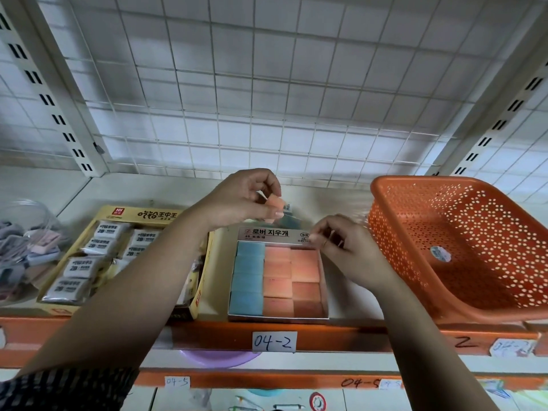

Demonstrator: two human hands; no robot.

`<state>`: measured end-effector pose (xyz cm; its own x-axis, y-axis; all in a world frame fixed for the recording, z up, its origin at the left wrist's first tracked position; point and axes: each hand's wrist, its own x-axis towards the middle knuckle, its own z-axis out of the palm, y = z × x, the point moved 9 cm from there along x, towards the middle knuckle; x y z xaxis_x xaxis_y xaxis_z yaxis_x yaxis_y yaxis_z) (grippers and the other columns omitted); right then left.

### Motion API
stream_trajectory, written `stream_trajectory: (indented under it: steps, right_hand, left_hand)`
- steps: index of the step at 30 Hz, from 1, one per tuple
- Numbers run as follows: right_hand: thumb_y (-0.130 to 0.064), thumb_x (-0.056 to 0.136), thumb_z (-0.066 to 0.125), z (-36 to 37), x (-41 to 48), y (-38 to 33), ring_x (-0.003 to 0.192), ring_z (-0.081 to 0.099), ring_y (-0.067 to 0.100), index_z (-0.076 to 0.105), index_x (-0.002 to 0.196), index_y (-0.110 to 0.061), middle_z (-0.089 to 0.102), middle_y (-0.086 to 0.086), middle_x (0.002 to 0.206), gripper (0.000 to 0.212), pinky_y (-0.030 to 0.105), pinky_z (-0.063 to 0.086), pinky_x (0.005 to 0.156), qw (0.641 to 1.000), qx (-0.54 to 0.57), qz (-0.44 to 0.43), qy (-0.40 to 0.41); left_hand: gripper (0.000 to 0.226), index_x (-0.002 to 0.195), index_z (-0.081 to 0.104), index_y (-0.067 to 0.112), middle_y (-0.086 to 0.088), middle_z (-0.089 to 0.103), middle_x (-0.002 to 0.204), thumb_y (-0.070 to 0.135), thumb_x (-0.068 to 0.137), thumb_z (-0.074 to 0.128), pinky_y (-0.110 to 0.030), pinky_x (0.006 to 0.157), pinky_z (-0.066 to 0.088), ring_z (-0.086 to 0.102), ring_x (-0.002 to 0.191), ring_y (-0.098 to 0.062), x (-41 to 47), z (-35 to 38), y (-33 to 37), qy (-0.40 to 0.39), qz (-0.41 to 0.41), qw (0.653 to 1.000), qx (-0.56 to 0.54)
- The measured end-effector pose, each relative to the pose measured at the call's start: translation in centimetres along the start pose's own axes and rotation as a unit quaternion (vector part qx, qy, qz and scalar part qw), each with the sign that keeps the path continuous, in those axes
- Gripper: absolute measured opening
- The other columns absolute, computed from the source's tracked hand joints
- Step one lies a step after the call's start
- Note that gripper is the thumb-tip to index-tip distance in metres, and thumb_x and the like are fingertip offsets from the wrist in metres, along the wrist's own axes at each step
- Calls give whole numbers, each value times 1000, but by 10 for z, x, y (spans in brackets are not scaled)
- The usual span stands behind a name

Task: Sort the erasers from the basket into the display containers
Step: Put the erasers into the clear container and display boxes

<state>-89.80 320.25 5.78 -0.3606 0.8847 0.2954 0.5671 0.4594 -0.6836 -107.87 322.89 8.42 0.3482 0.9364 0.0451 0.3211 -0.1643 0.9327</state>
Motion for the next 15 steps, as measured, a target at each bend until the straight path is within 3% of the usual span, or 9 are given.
stream_trajectory:
  steps: [2,4,8,12,15]
  right_hand:
    - [-13,90,66,-5,3,12,78,60,11,66,87,-14,65,0,85,3,31,48,71,999,-13,15,41]
    - [-6,90,63,-5,4,18,77,60,9,67,90,-12,67,0,86,7,31,49,70,997,-19,18,67]
    - [0,90,60,-4,1,24,81,63,8,66,99,-12,67,-3,89,16,28,51,73,995,6,23,92]
    - [1,87,63,-4,-1,26,74,62,13,66,99,-10,67,2,84,16,28,50,67,996,5,20,91]
    - [-1,86,66,-6,-1,23,71,59,9,67,100,-9,66,0,80,16,22,47,65,995,-1,4,99]
  left_hand:
    - [27,91,62,16,5,67,83,8,74,82,-15,65,47,61,71,0,1,-3,12,10,14,999,49]
    - [26,93,67,21,8,66,85,15,73,83,-9,61,40,53,67,3,1,-5,25,17,28,995,89]
    - [26,102,74,24,10,68,91,17,78,79,-24,80,53,64,82,-7,-6,13,30,-43,-11,995,91]
    - [14,98,65,9,-13,67,102,3,86,69,-25,68,58,72,75,-17,-27,62,17,-171,-74,978,99]
    - [16,88,59,13,-11,65,92,2,85,70,-28,66,58,71,73,-17,-36,89,4,-198,-88,970,105]
